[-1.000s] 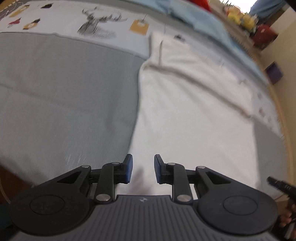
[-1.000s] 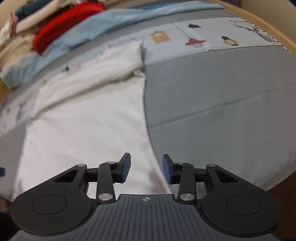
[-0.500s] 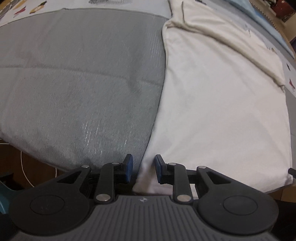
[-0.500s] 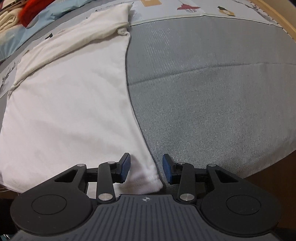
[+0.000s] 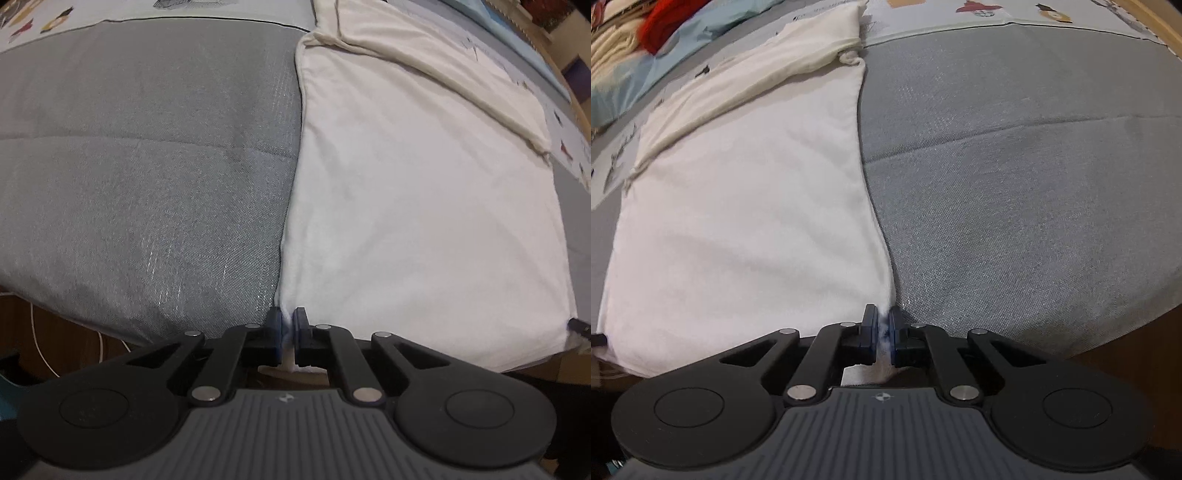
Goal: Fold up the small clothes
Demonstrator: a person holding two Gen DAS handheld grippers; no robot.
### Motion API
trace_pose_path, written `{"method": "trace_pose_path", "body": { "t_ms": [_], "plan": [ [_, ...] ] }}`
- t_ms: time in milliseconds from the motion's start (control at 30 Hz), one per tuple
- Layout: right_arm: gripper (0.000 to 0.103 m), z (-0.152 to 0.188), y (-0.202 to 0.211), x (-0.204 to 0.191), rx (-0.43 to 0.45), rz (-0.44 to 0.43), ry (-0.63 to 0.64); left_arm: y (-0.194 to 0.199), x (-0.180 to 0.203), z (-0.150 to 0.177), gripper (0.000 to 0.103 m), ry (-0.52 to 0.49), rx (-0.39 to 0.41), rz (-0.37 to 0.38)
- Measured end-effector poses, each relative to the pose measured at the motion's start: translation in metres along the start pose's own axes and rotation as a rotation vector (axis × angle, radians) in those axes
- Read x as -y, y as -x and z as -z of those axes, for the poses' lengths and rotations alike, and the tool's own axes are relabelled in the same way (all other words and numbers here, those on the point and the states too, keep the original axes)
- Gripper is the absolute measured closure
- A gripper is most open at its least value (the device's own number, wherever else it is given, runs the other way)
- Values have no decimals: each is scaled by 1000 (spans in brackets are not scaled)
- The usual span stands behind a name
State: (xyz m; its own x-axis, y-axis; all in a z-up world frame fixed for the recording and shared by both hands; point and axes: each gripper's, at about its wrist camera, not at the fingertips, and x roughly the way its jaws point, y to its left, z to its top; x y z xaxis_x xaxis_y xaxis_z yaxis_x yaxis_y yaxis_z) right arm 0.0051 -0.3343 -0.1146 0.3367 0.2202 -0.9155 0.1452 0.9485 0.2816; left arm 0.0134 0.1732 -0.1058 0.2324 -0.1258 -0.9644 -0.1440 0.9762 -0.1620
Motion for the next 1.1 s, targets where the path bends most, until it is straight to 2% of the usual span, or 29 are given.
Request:
{"method": "trace_pose_path", "body": {
  "t_ms": [133,333,467,567,700,800,933,1100],
  "plan": [
    [94,2,-4,-1,-25,48,18,-3,-2,1,96,1,-25,-29],
    [92,3,-6,-3,-33,58,44,-4,-2,4,94,-1,-37,-38],
    [92,2,-6,-2,-34,41,40,-7,1,4,96,-17,-32,-47],
    [97,1,-3,0,-20,12,23,-5,11,4,97,-46,5,-52],
    [98,-5,17,6,70,-17,-37,16,24,7,97,-102,106,-31],
    [98,-12,49,9,171,-95,-69,45,32,9,97,-131,188,18],
    [99,-19,97,12,296,-172,-72,80,41,14,98,-164,264,51],
    [99,-17,147,30,379,-218,-98,125,44,30,98,-195,330,83]
  ]
}}
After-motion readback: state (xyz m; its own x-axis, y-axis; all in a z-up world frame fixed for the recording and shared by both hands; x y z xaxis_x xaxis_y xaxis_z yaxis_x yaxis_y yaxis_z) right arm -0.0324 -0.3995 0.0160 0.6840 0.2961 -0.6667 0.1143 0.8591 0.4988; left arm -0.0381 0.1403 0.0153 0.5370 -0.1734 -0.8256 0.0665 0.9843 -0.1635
